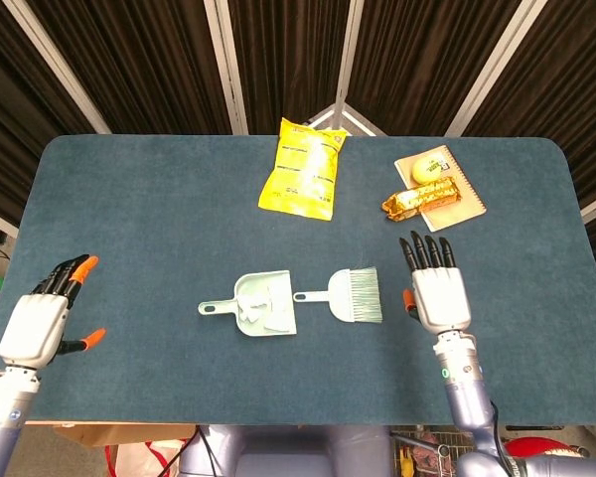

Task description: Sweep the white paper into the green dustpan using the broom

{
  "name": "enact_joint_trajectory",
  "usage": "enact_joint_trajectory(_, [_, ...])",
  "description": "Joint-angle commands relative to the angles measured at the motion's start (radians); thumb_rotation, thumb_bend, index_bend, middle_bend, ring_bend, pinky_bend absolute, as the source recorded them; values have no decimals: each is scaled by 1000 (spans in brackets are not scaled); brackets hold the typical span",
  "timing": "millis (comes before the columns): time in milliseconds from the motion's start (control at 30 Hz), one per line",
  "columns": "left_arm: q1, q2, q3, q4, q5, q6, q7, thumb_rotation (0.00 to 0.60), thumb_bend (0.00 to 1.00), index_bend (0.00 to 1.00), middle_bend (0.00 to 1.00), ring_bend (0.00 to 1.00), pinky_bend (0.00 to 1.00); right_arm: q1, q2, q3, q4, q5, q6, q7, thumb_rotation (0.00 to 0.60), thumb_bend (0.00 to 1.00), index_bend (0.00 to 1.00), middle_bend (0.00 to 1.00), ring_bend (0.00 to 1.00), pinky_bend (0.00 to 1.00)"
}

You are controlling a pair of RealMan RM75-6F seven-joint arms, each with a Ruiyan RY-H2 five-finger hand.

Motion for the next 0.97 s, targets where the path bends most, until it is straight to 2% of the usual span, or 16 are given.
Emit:
enact_joint_trajectory(33, [25, 7, 20, 17, 33, 8, -21, 600, 0, 55, 11, 55, 220, -24, 30, -16, -6, -17, -3, 38, 600, 420, 0, 0, 0, 42])
enact_joint_trajectory(167, [57, 12, 45, 45, 74, 25, -46, 600, 0, 26, 0, 20, 188, -67, 78, -55, -3, -71, -8, 118, 600, 420, 0, 0, 0, 21])
enact_joint_trajectory(500, [154, 22, 116, 155, 231, 116, -141, 600, 0, 0, 0, 0, 80, -249, 213, -238, 40, -314, 37, 447, 600, 419, 0, 0, 0, 0])
enact_joint_trajectory(600, [179, 17, 127, 203, 270, 149, -137, 600, 0, 0, 0, 0, 49, -303, 248, -298, 69, -390, 68, 506, 600, 407, 0, 0, 0, 0])
enact_joint_trajectory(700, [203, -3, 126, 288, 297, 181, -115, 600, 0, 0, 0, 0, 18, -371, 269, -349, 137, -496, 148, 539, 600, 388, 0, 0, 0, 0])
enact_joint_trajectory(767, [210, -11, 125, 313, 289, 170, -109, 600, 0, 0, 0, 0, 12, -399, 270, -353, 177, -536, 190, 543, 600, 386, 0, 0, 0, 0])
enact_joint_trajectory(967, [221, -19, 99, 310, 276, 174, -123, 600, 0, 0, 0, 0, 10, -434, 250, -313, 231, -572, 236, 583, 600, 386, 0, 0, 0, 0])
